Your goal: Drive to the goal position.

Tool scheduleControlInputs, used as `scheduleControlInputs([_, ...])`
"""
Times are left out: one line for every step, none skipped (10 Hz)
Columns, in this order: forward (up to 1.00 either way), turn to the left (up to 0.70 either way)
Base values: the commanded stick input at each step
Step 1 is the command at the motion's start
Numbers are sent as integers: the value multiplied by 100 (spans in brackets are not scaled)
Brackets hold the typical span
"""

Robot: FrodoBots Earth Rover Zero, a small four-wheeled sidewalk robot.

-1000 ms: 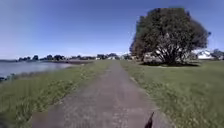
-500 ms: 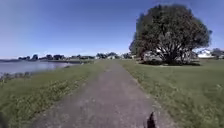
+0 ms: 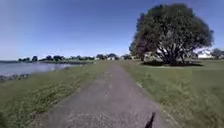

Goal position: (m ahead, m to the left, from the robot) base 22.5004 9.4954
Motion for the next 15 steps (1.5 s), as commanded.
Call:
scheduleControlInputs([70,0])
scheduleControlInputs([70,0])
scheduleControlInputs([70,0])
scheduleControlInputs([70,0])
scheduleControlInputs([70,0])
scheduleControlInputs([70,0])
scheduleControlInputs([70,0])
scheduleControlInputs([70,0])
scheduleControlInputs([70,0])
scheduleControlInputs([70,-16])
scheduleControlInputs([70,0])
scheduleControlInputs([70,0])
scheduleControlInputs([70,0])
scheduleControlInputs([70,0])
scheduleControlInputs([70,0])
